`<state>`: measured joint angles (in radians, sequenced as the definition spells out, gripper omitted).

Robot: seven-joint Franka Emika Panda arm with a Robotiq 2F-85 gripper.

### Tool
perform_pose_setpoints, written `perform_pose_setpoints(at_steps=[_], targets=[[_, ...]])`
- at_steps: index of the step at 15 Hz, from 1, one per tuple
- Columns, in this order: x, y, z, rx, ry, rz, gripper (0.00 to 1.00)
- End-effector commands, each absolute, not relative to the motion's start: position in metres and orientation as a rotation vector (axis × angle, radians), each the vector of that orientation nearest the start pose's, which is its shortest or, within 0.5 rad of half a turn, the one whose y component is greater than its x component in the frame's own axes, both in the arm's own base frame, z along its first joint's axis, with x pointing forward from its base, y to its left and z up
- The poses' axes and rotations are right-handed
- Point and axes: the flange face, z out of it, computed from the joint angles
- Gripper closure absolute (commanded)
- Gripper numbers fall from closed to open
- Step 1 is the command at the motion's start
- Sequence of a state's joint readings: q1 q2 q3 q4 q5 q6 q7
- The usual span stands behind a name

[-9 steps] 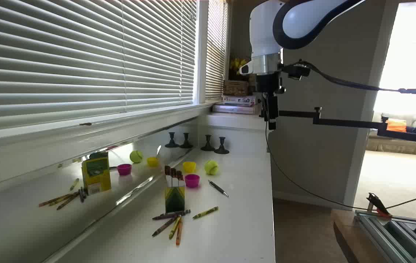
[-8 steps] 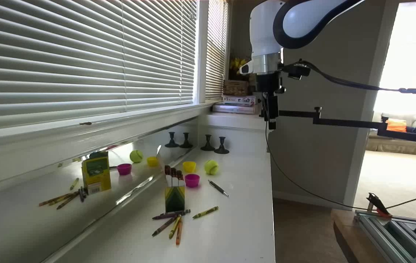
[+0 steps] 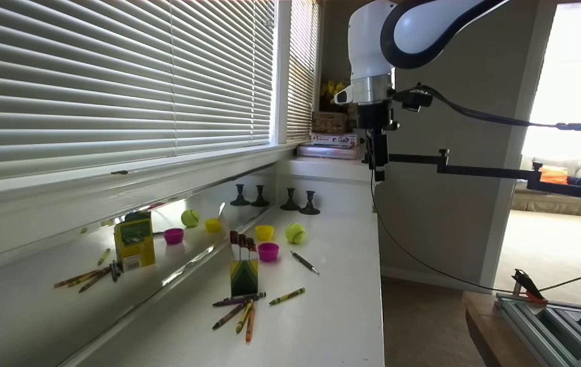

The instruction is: Move the pink bowl to the left side of the crayon box

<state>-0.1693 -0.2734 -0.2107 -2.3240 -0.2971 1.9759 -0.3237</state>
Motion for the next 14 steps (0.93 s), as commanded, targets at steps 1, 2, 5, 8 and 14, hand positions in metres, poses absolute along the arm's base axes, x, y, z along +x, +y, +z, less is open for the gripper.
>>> perform_pose_setpoints(at_steps=[1, 2, 5, 8, 14], targets=[[0.444, -0.205, 0.433, -3.278, -0.075, 0.260, 0.00], [0.452, -0.210, 0.431, -3.274, -0.058, 0.263, 0.00], [0.479, -0.225, 0.422, -3.250, 0.002, 0.257, 0.00], [0.508, -0.234, 0.407, -3.189, 0.144, 0.221, 0.00], [0.561, -0.250, 0.370, -3.159, 0.513, 0.049, 0.00]])
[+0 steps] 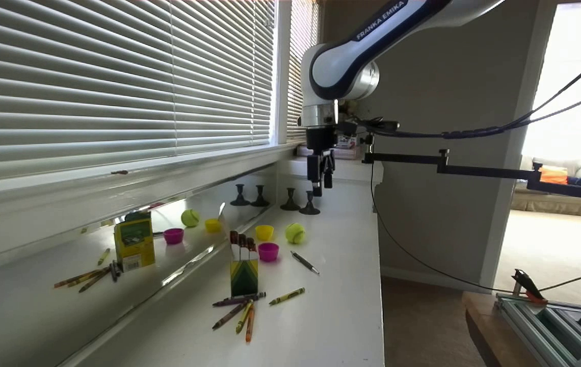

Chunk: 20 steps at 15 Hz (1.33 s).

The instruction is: Move the pink bowl to the left side of the crayon box

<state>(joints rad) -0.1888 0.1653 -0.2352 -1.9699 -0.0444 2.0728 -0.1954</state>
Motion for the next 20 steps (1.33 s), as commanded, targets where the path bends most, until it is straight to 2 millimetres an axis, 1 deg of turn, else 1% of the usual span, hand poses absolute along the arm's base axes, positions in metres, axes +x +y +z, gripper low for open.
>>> perform_pose_setpoints(at_steps=[1, 3, 7, 8, 9, 11, 15, 16, 20], targets=[[0.568, -0.253, 0.363, -3.171, 0.569, 0.024, 0.00], [0.580, -0.258, 0.348, -3.163, 0.692, -0.070, 0.00], [0.595, -0.256, 0.321, -3.105, 0.859, -0.133, 0.00], [0.597, -0.255, 0.316, -3.066, 0.860, -0.117, 0.00], [0.586, -0.252, 0.321, -3.137, 0.792, -0.085, 0.00], [0.590, -0.251, 0.313, -3.111, 0.809, -0.080, 0.00], [0.592, -0.253, 0.315, -3.106, 0.817, -0.090, 0.00], [0.597, -0.252, 0.311, -3.100, 0.810, -0.093, 0.00], [0.609, -0.235, 0.297, -3.098, 0.742, -0.094, 0.00]])
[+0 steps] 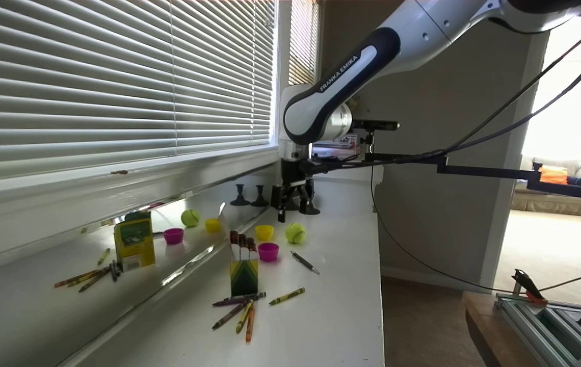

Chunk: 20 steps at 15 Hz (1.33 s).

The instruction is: Move the pink bowl to the left side of the crayon box

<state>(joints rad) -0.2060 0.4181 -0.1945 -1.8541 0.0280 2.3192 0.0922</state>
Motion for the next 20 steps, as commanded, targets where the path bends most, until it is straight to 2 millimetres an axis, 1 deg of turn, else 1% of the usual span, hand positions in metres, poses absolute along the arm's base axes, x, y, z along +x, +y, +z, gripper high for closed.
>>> perform_pose_setpoints(at_steps=[1, 4, 10, 11, 12, 14, 16, 18, 19, 20], targets=[[0.613, -0.232, 0.293, -3.105, 0.733, -0.090, 0.00], [0.621, -0.227, 0.281, -3.111, 0.715, -0.070, 0.00], [0.635, -0.237, 0.258, -3.100, 0.741, -0.055, 0.00], [0.636, -0.239, 0.255, -3.098, 0.743, -0.053, 0.02], [0.638, -0.240, 0.251, -3.098, 0.748, -0.050, 0.11], [0.641, -0.244, 0.245, -3.096, 0.754, -0.047, 0.15], [0.643, -0.248, 0.240, -3.091, 0.764, -0.052, 0.28], [0.646, -0.252, 0.235, -3.080, 0.776, -0.056, 0.30], [0.647, -0.253, 0.233, -3.073, 0.778, -0.057, 0.38], [0.648, -0.253, 0.232, -3.068, 0.778, -0.063, 0.35]])
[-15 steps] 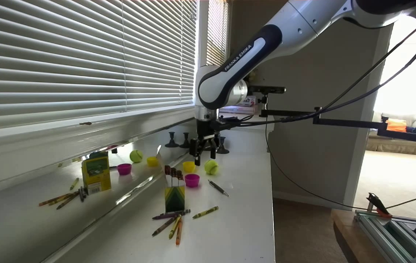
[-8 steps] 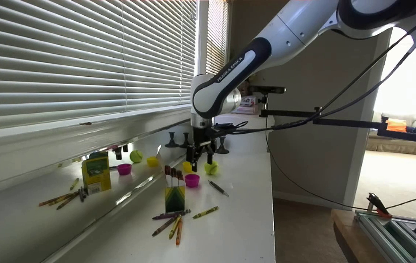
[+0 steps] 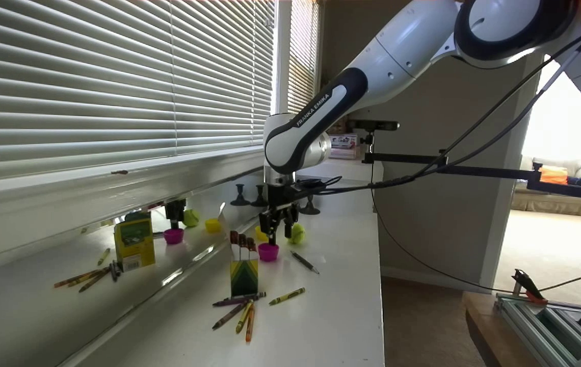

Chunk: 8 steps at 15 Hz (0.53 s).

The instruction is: Move the pink bowl to the left side of the crayon box

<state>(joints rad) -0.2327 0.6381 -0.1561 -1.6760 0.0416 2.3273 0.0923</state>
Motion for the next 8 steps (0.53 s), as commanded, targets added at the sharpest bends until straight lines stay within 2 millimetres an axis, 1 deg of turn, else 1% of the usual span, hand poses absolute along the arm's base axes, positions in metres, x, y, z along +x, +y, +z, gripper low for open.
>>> perform_pose_setpoints(at_steps=[1, 2, 8], targets=[[0.650, -0.253, 0.230, -3.067, 0.779, -0.064, 0.39], [0.651, -0.253, 0.229, -3.062, 0.778, -0.069, 0.39], [0.660, -0.243, 0.225, -3.058, 0.745, -0.085, 0.46]])
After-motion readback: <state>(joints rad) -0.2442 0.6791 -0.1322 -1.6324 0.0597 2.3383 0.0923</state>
